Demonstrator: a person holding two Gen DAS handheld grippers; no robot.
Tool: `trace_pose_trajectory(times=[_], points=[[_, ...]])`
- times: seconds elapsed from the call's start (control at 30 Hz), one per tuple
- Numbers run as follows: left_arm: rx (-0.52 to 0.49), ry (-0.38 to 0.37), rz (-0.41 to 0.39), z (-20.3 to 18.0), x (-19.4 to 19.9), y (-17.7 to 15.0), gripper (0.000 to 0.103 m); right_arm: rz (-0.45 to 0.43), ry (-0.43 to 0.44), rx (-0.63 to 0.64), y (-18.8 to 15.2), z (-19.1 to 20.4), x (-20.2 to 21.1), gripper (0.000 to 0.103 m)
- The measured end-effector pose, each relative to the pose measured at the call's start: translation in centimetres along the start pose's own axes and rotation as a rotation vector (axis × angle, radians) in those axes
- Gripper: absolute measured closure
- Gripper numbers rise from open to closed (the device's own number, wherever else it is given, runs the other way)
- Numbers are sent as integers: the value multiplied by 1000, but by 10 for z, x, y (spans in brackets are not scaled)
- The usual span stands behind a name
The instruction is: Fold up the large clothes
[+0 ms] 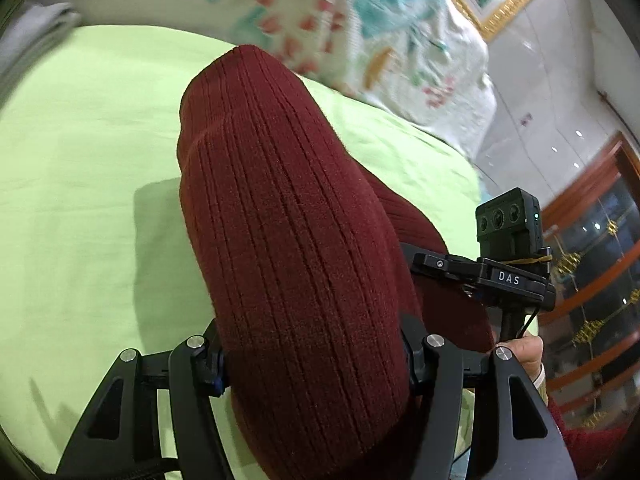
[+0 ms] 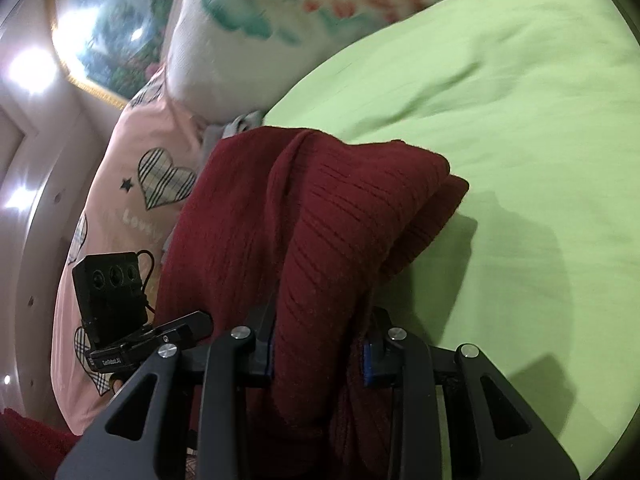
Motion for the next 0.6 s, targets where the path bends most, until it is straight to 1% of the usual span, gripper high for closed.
trace_pose_trajectory(times=[0.1,0.2,0.23,0.27,0.33,0.4,0.43,0.5,0.53,0.6], points=[[32,16,-12,29,9,-5,41,28,15,6,2,8,-29,72],[72,47,15,60,-3,-15,39,62,-28,5,-3,3,-52,72],[92,43,13,69,-7,-19,37,67,-42,-1,-4,-1,-55,71],[109,22,2,73,-8,-22,35,67,-42,-10,-6,-5,-57,70],[128,1,-4,76,-11,-21,31,62,-34,-29,-8,-12,-56,65],[122,18,-4,72,-12,-21,26,58,-51,-37,-9,-14,-54,57],[120,30,-1,71,-12,-22,25,58,-67,-40,-8,-15,-53,51],[125,51,-2,67,-8,-21,24,49,-100,-43,-7,-17,-46,43],[130,58,-9,67,-2,-23,24,33,-120,-44,-5,-16,-41,41],[137,84,-46,66,16,-30,24,-21,-156,-36,0,-12,-27,41]])
Point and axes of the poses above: each gripper's, at about its wrist camera, not at the fingertips, and x roughly against the way its jaws point, z to its left, y to its top, the point moved 3 cm from there along -x, roughly the way its jaws point, and after that the axes turned 1 degree about z, right-handed, at the moved point
